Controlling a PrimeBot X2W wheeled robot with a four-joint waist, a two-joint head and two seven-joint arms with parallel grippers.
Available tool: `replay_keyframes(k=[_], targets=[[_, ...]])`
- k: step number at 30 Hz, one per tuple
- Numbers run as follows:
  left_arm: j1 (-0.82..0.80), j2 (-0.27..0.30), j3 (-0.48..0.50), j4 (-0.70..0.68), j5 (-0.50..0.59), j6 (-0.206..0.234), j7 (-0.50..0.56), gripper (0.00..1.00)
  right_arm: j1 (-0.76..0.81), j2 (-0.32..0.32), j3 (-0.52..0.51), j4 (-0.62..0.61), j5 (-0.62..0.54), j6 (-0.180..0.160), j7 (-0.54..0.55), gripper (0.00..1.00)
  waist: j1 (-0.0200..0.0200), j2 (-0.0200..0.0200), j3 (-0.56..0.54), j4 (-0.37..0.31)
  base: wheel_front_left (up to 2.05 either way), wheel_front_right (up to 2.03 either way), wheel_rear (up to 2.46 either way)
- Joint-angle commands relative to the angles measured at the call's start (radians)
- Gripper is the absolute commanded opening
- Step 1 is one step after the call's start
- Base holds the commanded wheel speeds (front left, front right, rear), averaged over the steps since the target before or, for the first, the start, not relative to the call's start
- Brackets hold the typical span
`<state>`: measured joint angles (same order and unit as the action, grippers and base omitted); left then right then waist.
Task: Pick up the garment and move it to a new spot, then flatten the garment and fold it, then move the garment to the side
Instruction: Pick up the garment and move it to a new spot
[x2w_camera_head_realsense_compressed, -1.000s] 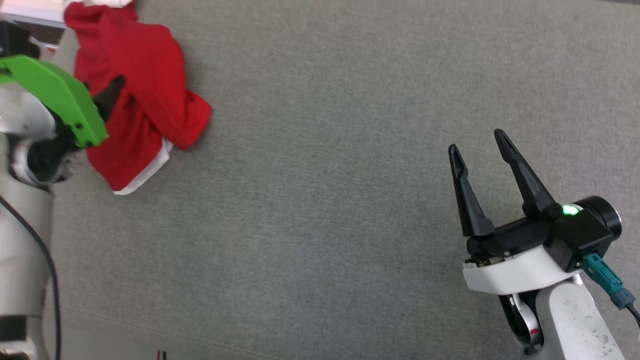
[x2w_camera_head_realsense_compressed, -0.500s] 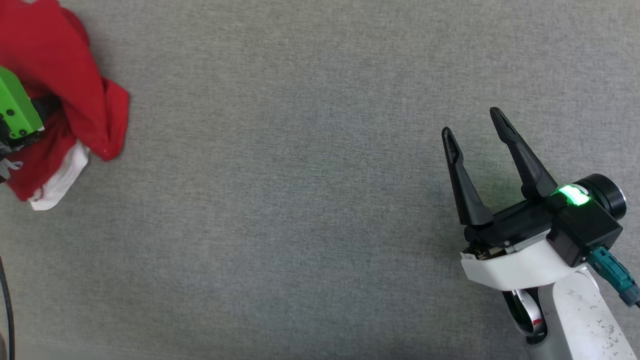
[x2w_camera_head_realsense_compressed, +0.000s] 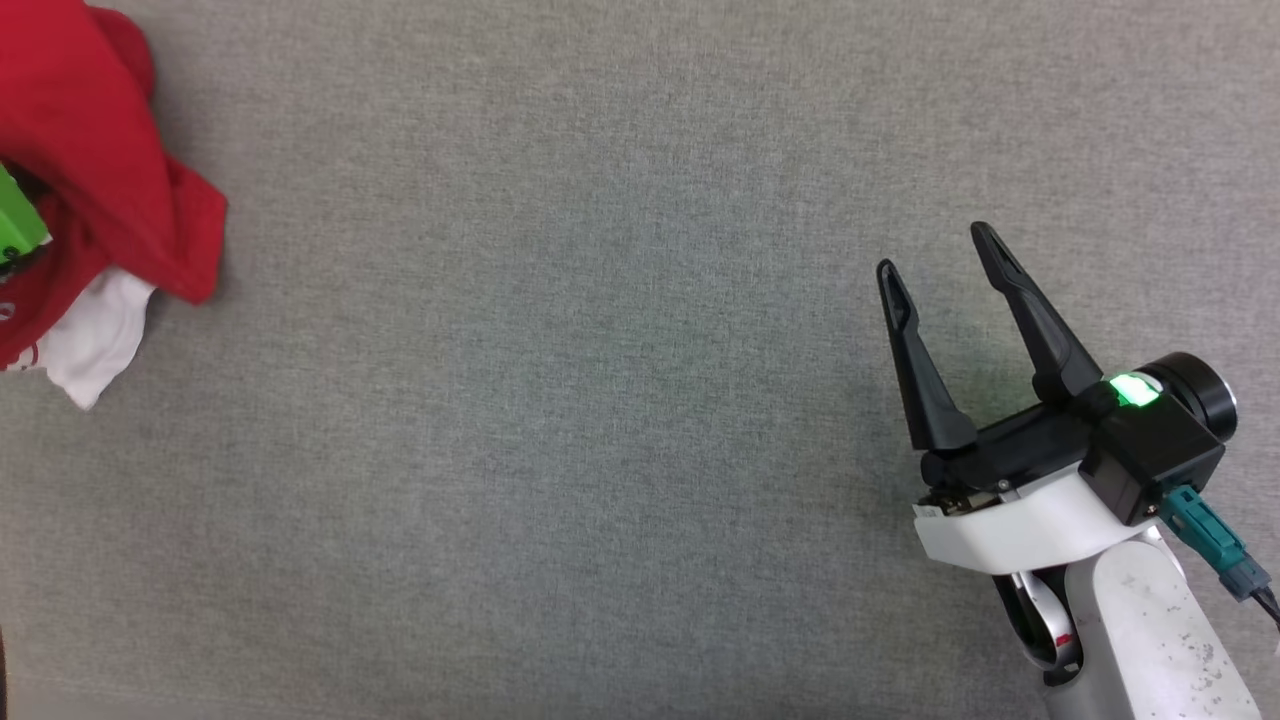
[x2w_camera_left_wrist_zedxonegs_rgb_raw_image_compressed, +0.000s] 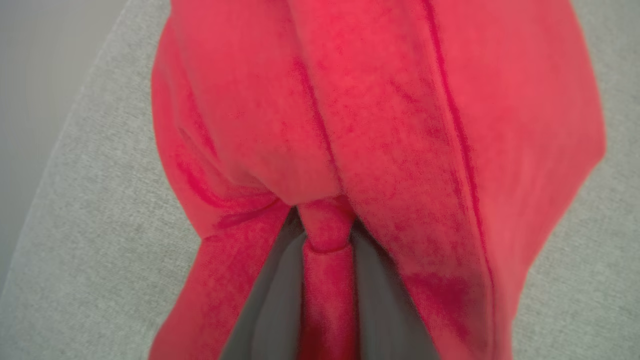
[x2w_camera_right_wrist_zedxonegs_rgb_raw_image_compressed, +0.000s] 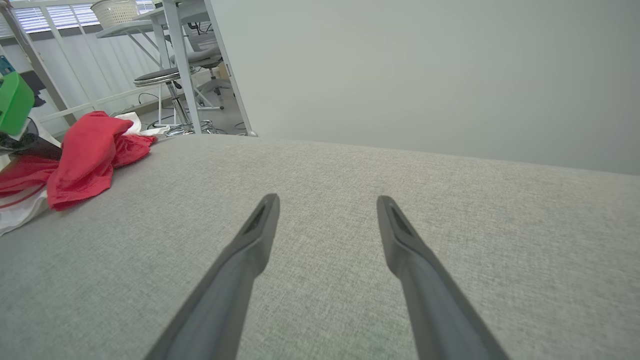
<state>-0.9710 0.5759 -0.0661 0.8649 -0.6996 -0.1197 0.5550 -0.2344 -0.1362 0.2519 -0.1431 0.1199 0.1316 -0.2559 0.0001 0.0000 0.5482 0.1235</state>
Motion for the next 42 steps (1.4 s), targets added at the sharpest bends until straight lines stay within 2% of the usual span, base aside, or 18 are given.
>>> replay_keyframes(k=[1,9,16,23,30,33,38,42], targets=[[-0.030,0.021,-0.004,-0.006,0.017,-0.005,-0.038,0.00,-0.012,0.005,0.000,0.007,0.010,-0.001,-0.006,1.00,-0.0001,0.0000,-0.050,0.001,0.00,0.00,0.00],[-0.045,0.056,-0.069,-0.053,0.061,-0.010,-0.203,0.00,0.020,0.035,-0.022,0.047,0.030,-0.001,-0.006,1.00,-0.0001,0.0000,-0.181,-0.013,0.00,0.00,0.00],[-0.035,0.081,-0.187,-0.220,0.092,-0.011,-0.318,0.00,0.058,0.053,-0.060,0.063,0.039,-0.001,-0.006,1.00,-0.0001,0.0000,-0.270,-0.033,0.00,0.00,0.00],[-0.034,0.062,-0.322,-0.388,0.118,-0.011,-0.396,0.00,0.090,0.073,-0.081,0.074,0.046,-0.001,-0.006,1.00,-0.0001,0.0000,-0.335,-0.082,0.00,0.00,0.00],[-0.028,0.011,-0.501,-0.531,0.118,-0.011,-0.444,0.00,0.108,0.083,-0.118,0.072,0.044,-0.001,-0.006,1.00,-0.0001,0.0000,-0.364,-0.157,0.00,0.00,0.00],[-0.015,-0.032,-0.581,-0.558,0.118,-0.011,-0.449,0.00,0.116,0.085,-0.153,0.070,0.053,-0.001,-0.006,1.00,-0.0001,0.0000,-0.365,-0.192,0.00,0.00,0.00],[0.011,-0.100,-0.696,-0.542,0.167,-0.011,-0.488,0.00,0.122,0.086,-0.198,0.063,0.066,-0.001,-0.006,1.00,-0.0001,0.0000,-0.357,-0.249,0.00,0.00,0.00],[0.052,-0.174,-0.790,-0.468,0.205,-0.011,-0.539,0.00,0.124,0.086,-0.222,0.061,0.073,-0.001,-0.006,1.00,-0.0001,0.0000,-0.348,-0.291,0.00,0.00,0.00]])
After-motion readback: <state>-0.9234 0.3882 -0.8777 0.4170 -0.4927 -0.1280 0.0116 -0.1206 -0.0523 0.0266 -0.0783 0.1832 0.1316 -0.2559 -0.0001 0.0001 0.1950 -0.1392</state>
